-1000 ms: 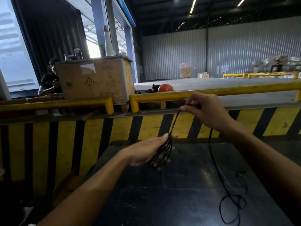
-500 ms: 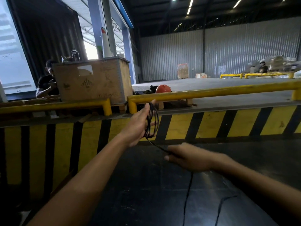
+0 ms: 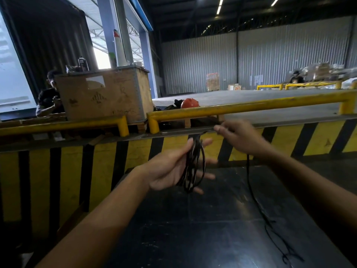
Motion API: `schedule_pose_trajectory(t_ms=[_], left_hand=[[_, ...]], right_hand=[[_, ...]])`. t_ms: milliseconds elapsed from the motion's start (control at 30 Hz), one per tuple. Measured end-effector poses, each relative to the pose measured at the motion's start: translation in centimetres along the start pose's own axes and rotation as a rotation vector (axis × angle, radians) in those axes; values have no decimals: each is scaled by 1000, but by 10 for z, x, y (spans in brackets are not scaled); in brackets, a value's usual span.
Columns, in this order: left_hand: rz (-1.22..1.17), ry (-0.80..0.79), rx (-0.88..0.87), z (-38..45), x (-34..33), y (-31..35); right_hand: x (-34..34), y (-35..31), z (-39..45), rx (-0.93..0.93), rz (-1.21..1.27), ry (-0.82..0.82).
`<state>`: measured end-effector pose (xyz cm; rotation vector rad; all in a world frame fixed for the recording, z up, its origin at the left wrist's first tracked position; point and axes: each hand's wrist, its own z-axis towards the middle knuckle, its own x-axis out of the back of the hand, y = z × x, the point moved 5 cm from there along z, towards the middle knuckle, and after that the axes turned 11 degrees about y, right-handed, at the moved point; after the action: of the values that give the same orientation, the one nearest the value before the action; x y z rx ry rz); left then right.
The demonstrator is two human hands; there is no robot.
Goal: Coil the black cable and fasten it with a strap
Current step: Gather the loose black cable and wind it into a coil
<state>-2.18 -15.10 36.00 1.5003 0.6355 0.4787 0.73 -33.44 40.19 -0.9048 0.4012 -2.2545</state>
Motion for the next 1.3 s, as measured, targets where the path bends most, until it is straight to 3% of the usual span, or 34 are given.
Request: schedule_pose_trajectory(t_ms=[67,167,300,400,467,533,633,700,767,833,900,1000,1067,1200,1300], left_hand=[[-143,19,-132,5,-5,18],[-170,190,-326,15,-3,43],[337,490,-412,19,16,42],[864,559,-340,15,36,22],[935,502,-145,13,46,0],[854,387,58,9,46,-22],[409,166,196,4,25,-37],[113,29,145,4,6,-27],[-123,22,-8,9,-5,-5],[-304,156,-236,14,-2,28],[-365,342,-442,14,10,62],[-124,557,-557,12,34,88],[118,631,-523,10,49,82],[805,651,-265,3,71,48],[984,500,23,-3,70,18]], right_hand=[[-37,6,-29,-91,27,-192],[-95,-6,-88,-83,-46,-566],[-106,-30,-112,72,-107,-829],[-74,-29,-74,152,-156,-729],[-46,-24,-45,209,-159,-607],[-22,-16,-21,179,-49,-496],[-4,-6,-3,137,114,-351],[-9,0,0,122,163,-254],[-22,1,-4,81,277,-214],[-41,-2,-16,4,374,-225],[-68,-7,-37,-43,308,-319],[-100,-21,-73,19,171,-566],[-93,-31,-74,95,133,-613],[-36,-48,-34,235,74,-419],[0,-42,-8,240,37,-244]])
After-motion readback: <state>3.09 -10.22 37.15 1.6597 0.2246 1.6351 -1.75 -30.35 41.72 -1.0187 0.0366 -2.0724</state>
